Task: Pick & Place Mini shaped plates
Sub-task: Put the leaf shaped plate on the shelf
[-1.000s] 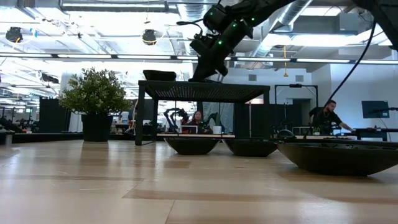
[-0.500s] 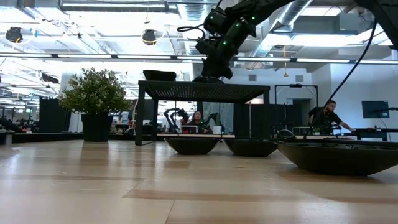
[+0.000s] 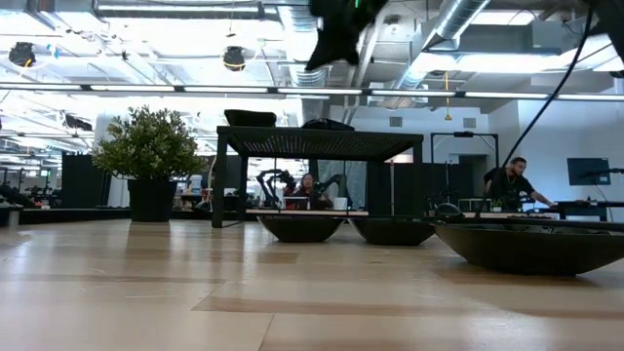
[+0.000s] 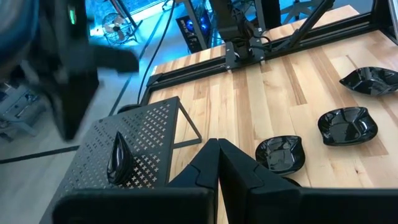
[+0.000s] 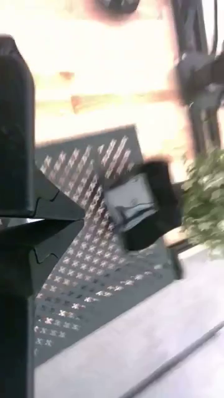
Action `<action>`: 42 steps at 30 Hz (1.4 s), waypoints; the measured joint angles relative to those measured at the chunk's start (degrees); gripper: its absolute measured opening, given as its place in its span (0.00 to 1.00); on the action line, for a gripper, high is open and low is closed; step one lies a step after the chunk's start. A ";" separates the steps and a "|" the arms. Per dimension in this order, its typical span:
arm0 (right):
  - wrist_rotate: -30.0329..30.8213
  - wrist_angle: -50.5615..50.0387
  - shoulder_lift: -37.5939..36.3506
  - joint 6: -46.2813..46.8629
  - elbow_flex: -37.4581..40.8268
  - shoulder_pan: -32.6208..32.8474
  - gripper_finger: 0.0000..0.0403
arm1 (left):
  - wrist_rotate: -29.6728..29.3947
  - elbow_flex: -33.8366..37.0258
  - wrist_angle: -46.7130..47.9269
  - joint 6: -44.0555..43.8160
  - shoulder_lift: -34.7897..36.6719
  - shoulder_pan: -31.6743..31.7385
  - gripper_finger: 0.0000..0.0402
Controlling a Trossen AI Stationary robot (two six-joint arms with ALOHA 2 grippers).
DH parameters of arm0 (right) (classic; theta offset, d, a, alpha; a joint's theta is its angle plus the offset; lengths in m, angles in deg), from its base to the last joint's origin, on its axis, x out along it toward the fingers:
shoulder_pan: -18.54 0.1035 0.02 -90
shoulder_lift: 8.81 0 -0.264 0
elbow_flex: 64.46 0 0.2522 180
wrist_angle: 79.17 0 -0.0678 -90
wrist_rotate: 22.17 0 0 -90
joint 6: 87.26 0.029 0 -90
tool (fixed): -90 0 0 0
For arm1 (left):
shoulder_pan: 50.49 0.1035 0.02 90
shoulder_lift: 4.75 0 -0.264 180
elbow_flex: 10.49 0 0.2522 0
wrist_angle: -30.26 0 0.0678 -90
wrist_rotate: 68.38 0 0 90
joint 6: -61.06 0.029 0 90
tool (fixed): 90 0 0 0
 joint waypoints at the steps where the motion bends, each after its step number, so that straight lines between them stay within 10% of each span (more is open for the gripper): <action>1: 1.48 -1.48 -0.88 -0.04 -1.34 1.37 0.00 | 0.00 0.00 0.02 -0.45 -0.02 -0.02 0.02; 11: 19.20 -12.94 -15.28 2.05 3.24 21.61 0.00 | 0.86 1.10 4.89 -8.91 -0.01 -2.96 0.02; 23: 22.18 27.21 -22.66 12.05 47.19 40.64 0.00 | 2.81 10.80 4.22 -16.99 -0.07 -6.16 0.03; 42: 13.14 21.11 -6.48 28.40 48.38 38.05 0.33 | 1.31 10.93 3.09 -17.72 -0.04 -6.12 0.03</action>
